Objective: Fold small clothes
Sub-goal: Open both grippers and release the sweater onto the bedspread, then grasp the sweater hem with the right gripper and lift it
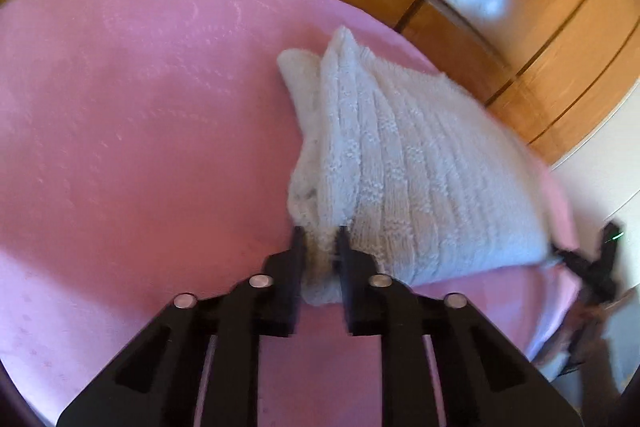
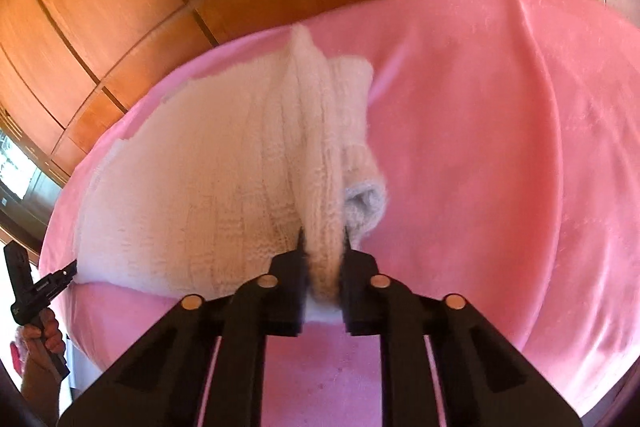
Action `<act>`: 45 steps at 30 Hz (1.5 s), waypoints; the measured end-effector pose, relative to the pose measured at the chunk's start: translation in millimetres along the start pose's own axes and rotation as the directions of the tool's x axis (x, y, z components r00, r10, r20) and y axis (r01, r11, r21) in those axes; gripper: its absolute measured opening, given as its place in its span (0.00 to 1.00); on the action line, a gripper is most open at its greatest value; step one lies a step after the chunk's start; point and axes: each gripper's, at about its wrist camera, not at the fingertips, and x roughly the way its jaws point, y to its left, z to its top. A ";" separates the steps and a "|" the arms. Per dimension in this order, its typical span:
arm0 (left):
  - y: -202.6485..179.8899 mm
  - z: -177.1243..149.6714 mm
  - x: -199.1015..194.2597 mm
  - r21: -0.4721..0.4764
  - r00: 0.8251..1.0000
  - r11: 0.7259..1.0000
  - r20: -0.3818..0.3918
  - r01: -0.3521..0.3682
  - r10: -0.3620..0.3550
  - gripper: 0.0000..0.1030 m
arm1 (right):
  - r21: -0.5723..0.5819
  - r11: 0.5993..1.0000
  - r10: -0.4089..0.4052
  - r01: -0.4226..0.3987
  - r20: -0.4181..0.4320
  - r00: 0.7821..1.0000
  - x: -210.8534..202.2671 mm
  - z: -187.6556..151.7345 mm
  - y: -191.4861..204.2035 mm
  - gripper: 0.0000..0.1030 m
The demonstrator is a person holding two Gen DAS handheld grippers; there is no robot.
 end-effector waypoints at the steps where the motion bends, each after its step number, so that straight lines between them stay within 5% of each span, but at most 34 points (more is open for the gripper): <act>1: -4.0 2.2 1.5 0.022 1.000 0.999 0.000 -0.029 0.029 0.11 | -0.012 1.000 -0.012 0.013 0.022 1.000 -6.5 0.9 0.5 0.08; 5: -14.4 6.4 4.9 0.054 0.991 0.989 -0.005 -0.135 0.136 0.17 | -0.028 0.995 -0.092 0.091 -0.038 0.995 8.7 -1.6 -10.0 0.07; 7: -22.0 9.5 -4.3 0.061 0.979 0.977 0.048 -0.202 0.200 0.33 | -0.049 0.993 -0.108 0.107 -0.024 0.994 7.9 -2.3 -4.9 0.19; 8: -26.4 11.3 -12.9 0.058 0.974 0.975 0.093 -0.214 0.208 0.36 | -0.055 0.992 -0.113 0.113 -0.001 0.994 1.9 -0.2 -2.6 0.34; 11: -36.9 18.1 -28.3 0.055 0.977 0.986 0.158 -0.155 0.145 0.36 | -0.048 0.992 -0.117 0.121 0.082 0.990 -16.4 11.6 7.8 0.43; 15: -61.4 25.0 -20.8 0.136 0.977 0.981 0.179 -0.141 0.115 0.36 | -0.138 0.989 -0.032 0.049 0.129 0.991 -15.0 35.3 52.0 0.43; 21: -97.5 33.4 17.4 0.229 0.984 0.963 0.140 -0.140 0.109 0.36 | -0.305 0.951 0.061 -0.045 0.042 0.997 51.9 62.3 135.6 0.37; 26: -103.6 39.4 46.3 0.224 0.988 0.965 0.099 -0.138 0.119 0.41 | -0.407 0.912 0.015 -0.052 -0.094 0.995 124.0 70.5 185.0 0.32; 29: -104.4 40.4 55.9 0.228 0.987 0.962 0.102 -0.147 0.127 0.49 | -0.472 0.881 -0.028 -0.015 -0.083 0.996 145.6 64.2 194.4 0.10; 31: -104.9 44.2 62.8 0.230 0.985 0.960 0.103 -0.161 0.141 0.49 | -0.452 0.892 -0.022 -0.010 -0.066 0.998 144.7 71.8 197.2 0.03; 36: -98.1 64.0 67.7 0.149 0.975 0.969 0.134 -0.198 0.179 0.49 | -0.409 0.912 -0.005 -0.006 -0.027 1.000 149.1 86.2 196.2 0.03; 38: -93.4 65.8 78.8 0.142 0.971 0.964 0.113 -0.225 0.210 0.49 | -0.441 0.897 -0.057 0.032 -0.045 0.997 170.8 76.3 194.3 0.03; 45: -94.5 59.5 81.9 0.146 0.965 0.959 0.137 -0.245 0.225 0.51 | -0.408 0.913 -0.022 0.014 -0.014 1.000 170.6 73.6 187.2 0.05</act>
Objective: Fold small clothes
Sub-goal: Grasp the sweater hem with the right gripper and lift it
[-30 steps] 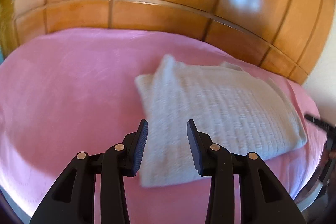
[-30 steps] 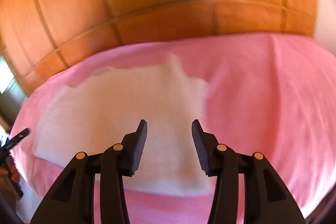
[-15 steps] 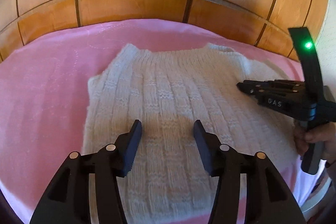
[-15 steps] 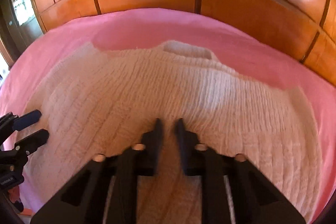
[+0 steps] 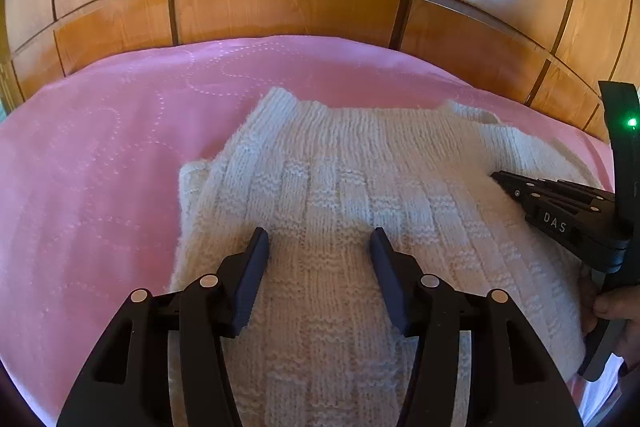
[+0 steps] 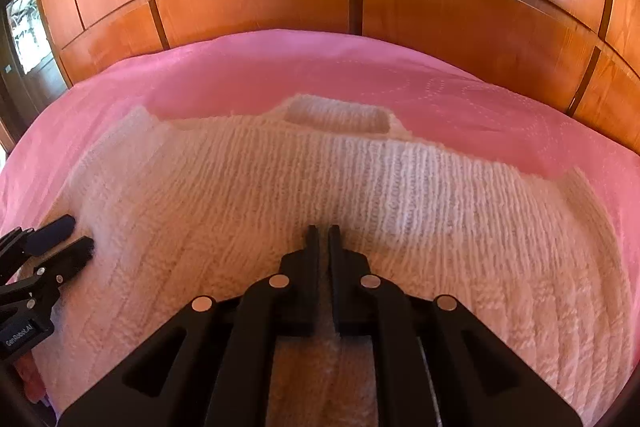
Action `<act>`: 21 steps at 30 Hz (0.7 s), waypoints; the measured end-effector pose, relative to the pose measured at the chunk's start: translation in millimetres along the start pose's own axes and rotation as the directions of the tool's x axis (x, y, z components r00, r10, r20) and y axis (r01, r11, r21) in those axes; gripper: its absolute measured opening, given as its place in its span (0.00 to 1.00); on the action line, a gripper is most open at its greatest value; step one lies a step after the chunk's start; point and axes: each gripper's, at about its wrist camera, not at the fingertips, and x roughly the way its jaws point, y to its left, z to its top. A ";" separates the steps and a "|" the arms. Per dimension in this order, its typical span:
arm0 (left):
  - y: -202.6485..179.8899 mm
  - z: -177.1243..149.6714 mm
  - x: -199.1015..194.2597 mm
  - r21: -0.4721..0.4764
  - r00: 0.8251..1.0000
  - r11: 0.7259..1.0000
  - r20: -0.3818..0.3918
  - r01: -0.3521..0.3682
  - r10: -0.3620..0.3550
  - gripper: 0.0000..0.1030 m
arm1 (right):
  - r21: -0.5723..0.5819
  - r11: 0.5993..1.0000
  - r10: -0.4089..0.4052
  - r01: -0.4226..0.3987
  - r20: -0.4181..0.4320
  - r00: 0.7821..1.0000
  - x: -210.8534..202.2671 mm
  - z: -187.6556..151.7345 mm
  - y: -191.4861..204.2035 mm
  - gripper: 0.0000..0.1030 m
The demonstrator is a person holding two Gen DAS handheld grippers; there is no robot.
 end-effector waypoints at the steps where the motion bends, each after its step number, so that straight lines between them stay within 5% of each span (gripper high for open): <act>1: 0.3 0.0 -0.7 -0.001 1.000 1.000 -0.001 0.000 0.000 0.51 | 0.004 1.000 0.004 -0.004 -0.001 1.000 -1.3 -0.1 -1.4 0.06; 3: 1.2 0.3 -1.7 -0.008 1.000 1.000 -0.005 0.002 -0.002 0.51 | 0.022 0.999 0.023 -0.023 0.001 1.000 -7.7 -0.4 -6.4 0.08; 7: 0.7 -1.2 -3.4 -0.004 1.000 1.000 -0.006 -0.004 0.004 0.53 | 0.051 0.998 0.048 -0.048 0.002 0.999 -24.0 -2.5 -14.8 0.30; 9: -0.1 -2.2 -5.5 0.003 1.000 1.000 -0.006 -0.012 0.012 0.54 | 0.065 0.996 0.062 -0.062 0.015 0.998 -33.0 -1.2 -16.6 0.58; 21: 6.4 -13.0 -28.1 -0.020 1.000 1.000 0.011 -0.004 0.004 0.70 | 0.125 0.988 -0.103 0.094 0.066 0.993 -100.3 -37.3 -83.2 0.80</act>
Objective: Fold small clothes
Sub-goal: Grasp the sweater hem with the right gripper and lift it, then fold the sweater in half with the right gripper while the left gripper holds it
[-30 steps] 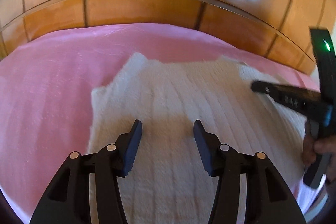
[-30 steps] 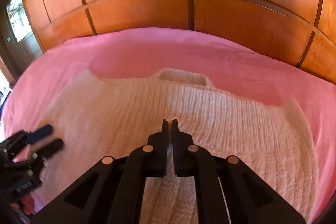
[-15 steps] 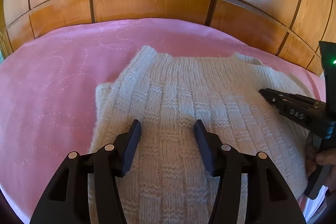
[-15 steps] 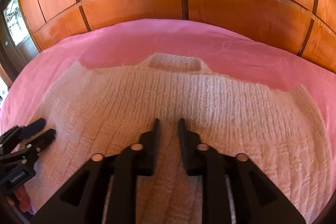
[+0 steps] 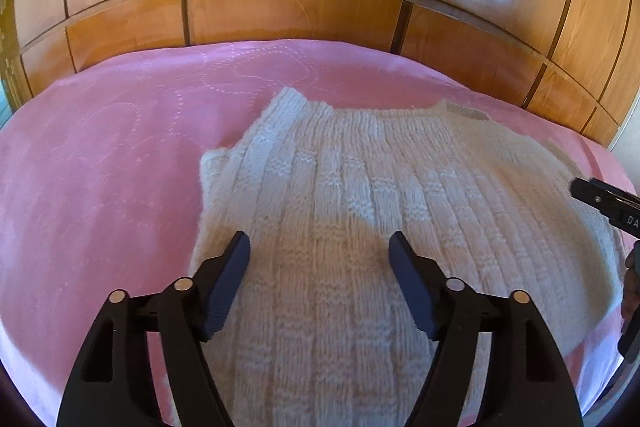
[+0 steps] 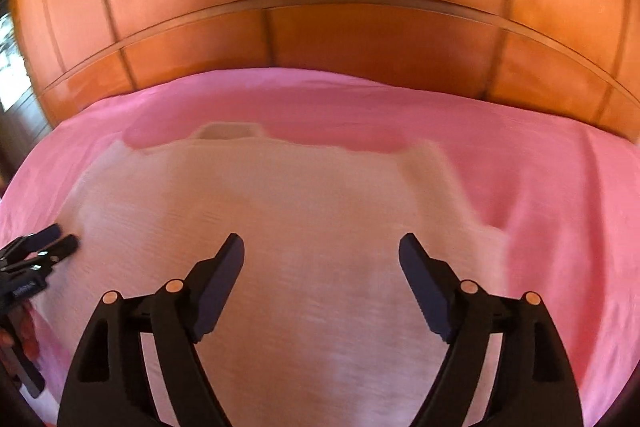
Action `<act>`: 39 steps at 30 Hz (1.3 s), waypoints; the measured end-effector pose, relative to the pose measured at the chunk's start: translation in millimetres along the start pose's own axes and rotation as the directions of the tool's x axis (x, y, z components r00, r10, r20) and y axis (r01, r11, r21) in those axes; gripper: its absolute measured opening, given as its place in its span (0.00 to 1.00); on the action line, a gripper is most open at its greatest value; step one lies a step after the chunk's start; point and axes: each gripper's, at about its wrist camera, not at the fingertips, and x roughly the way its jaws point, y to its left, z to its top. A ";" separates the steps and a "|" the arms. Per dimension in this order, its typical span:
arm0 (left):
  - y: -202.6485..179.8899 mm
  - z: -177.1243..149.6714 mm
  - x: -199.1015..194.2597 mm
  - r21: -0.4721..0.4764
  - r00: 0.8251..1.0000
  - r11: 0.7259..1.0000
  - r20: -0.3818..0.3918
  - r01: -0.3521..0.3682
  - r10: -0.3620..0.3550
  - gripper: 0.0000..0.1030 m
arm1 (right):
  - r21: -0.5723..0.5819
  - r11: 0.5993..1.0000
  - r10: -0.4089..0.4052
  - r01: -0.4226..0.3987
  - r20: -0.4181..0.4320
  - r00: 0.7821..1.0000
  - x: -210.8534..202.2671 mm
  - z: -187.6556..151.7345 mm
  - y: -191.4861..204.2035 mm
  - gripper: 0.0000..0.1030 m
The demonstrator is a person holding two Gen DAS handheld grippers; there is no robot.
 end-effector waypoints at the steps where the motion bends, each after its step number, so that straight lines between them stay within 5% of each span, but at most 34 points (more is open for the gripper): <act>1: 1.3 -1.5 -4.2 -0.005 1.000 1.000 0.001 0.009 -0.009 0.70 | 0.020 1.000 -0.014 0.014 0.003 1.000 -3.9 -2.0 -10.1 0.81; 6: 5.5 -5.1 -24.1 -0.030 0.998 0.998 0.042 0.048 -0.046 0.70 | 0.214 0.977 -0.013 0.014 -0.006 1.000 -14.0 -10.5 -77.5 0.81; 12: -13.0 -12.0 -31.7 -0.056 0.982 0.980 0.031 0.190 -0.188 0.69 | 0.370 0.927 0.080 -0.057 -0.046 0.996 -4.3 -32.0 -129.7 0.81; 16: -41.6 -15.8 -28.9 0.003 0.970 0.970 0.012 0.242 -0.242 0.64 | 0.409 0.894 0.227 -0.182 -0.065 0.972 -0.9 -50.6 -138.9 0.71; 20: -59.7 -22.5 -12.0 0.052 0.972 0.971 -0.045 0.234 -0.231 0.63 | 0.364 0.888 0.332 -0.279 -0.090 0.939 -10.7 -66.4 -124.9 0.56; 24: -65.8 -26.8 -1.1 0.063 0.975 0.974 -0.062 0.217 -0.213 0.63 | 0.335 0.894 0.351 -0.298 -0.108 0.930 -21.9 -76.9 -115.9 0.23; 28: -56.9 -22.1 -6.2 0.027 0.966 0.967 -0.065 0.254 -0.252 0.63 | 0.331 0.881 0.375 -0.339 -0.053 0.925 -46.5 -61.0 -99.8 0.20; 32: -31.2 -14.6 -12.8 -0.085 0.933 0.933 -0.054 0.351 -0.356 0.63 | 0.289 0.844 0.463 -0.453 0.036 0.886 -76.4 -26.7 -62.9 0.18; 39: 34.2 -4.9 -35.6 -0.219 0.905 0.881 0.034 0.420 -0.423 0.63 | 0.136 0.813 0.564 -0.567 0.063 0.824 -89.7 31.6 50.3 0.17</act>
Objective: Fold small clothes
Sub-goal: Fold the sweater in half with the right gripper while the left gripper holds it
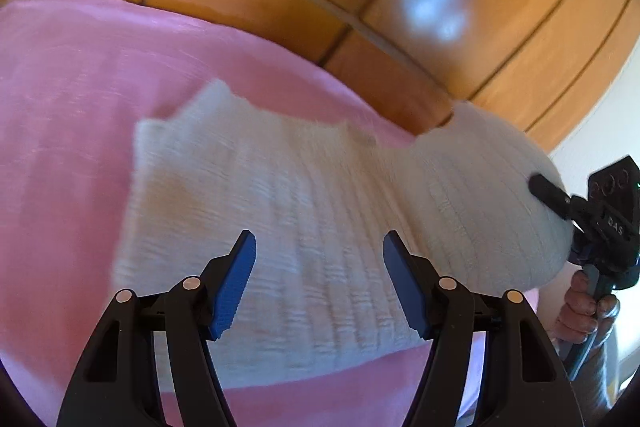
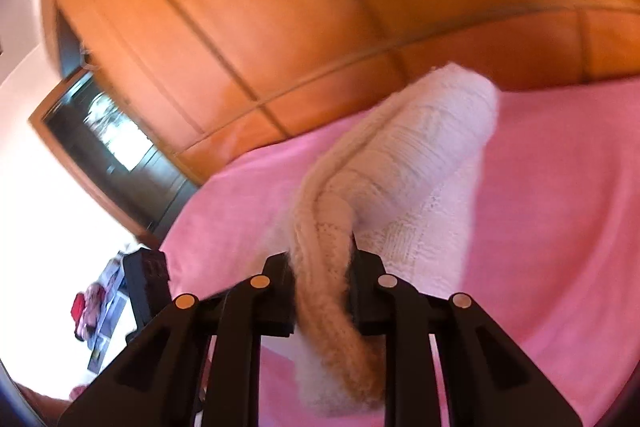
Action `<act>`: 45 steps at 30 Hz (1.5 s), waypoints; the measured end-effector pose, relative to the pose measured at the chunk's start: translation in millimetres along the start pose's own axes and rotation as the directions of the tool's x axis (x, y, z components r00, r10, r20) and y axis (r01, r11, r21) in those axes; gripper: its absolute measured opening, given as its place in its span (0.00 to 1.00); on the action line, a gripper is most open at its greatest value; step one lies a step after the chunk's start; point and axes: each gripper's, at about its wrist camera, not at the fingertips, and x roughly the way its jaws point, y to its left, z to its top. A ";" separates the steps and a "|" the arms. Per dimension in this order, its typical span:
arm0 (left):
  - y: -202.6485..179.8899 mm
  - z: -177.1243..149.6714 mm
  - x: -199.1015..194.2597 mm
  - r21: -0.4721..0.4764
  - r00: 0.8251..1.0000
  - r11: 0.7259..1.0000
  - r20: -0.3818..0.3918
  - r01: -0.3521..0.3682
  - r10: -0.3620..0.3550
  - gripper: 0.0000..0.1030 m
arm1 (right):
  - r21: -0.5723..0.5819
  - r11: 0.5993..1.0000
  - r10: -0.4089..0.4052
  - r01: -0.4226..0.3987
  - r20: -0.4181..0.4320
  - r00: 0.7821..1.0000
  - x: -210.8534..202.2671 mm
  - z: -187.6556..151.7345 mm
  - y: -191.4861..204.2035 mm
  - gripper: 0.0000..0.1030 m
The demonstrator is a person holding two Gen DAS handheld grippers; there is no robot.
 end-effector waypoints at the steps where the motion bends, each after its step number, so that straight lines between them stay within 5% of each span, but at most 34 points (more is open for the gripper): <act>1: 8.1 2.6 -8.6 -0.015 1.000 1.000 0.015 0.008 -0.008 0.63 | -0.014 1.000 0.008 -0.008 -0.010 1.000 13.0 3.1 12.5 0.17; 6: 49.3 13.0 -41.1 -0.118 0.996 0.991 0.074 0.064 -0.055 0.63 | -0.087 0.996 0.010 -0.022 -0.139 0.990 102.8 -4.7 69.7 0.16; 13: 87.8 17.4 -60.0 -0.247 0.983 0.953 0.099 0.174 -0.154 0.63 | -0.289 0.955 -0.148 0.070 -0.260 0.954 183.9 -61.5 105.9 0.19; 17: 88.8 26.7 -52.6 -0.266 0.976 0.940 0.078 0.215 -0.201 0.64 | -0.296 0.955 -0.063 -0.008 -0.228 0.972 159.4 -72.3 108.2 0.59; 22: 77.6 36.2 -36.2 -0.283 0.959 0.918 0.035 0.278 -0.280 0.69 | -0.248 0.969 -0.025 -0.010 -0.139 0.990 100.7 -75.8 87.1 0.66; 25: 66.7 39.9 -20.0 -0.290 0.956 0.915 -0.004 0.281 -0.295 0.76 | -0.224 0.972 -0.093 0.074 -0.079 0.993 66.1 -84.8 61.1 0.67; 31: 41.4 41.4 27.7 -0.247 0.972 0.957 -0.143 0.150 -0.189 0.76 | -0.169 0.967 -0.206 0.190 -0.082 0.975 69.2 -101.0 21.5 0.67; 34: 31.0 39.2 35.3 -0.160 0.982 0.985 -0.168 0.056 -0.083 0.22 | -0.204 0.958 -0.220 0.201 -0.077 0.973 76.6 -107.7 32.7 0.73; 35: 28.5 39.2 31.3 -0.144 0.987 0.989 -0.150 0.038 -0.060 0.18 | -0.216 0.954 -0.231 0.210 -0.072 0.970 81.8 -110.1 39.2 0.73; 40: 40.3 38.2 -13.1 -0.106 0.999 0.994 -0.036 -0.013 0.009 0.15 | -0.231 0.963 -0.162 0.135 -0.101 0.982 85.4 -119.1 52.6 0.73; 42: 49.2 32.0 -11.9 -0.066 0.993 0.992 -0.057 -0.103 0.100 0.16 | -0.231 0.966 -0.147 0.118 -0.116 0.982 89.6 -122.9 52.3 0.73; 45: 55.1 20.7 -1.8 -0.030 0.973 0.977 -0.095 -0.213 0.210 0.44 | -0.235 0.964 -0.155 0.124 -0.119 0.981 96.4 -125.3 52.3 0.75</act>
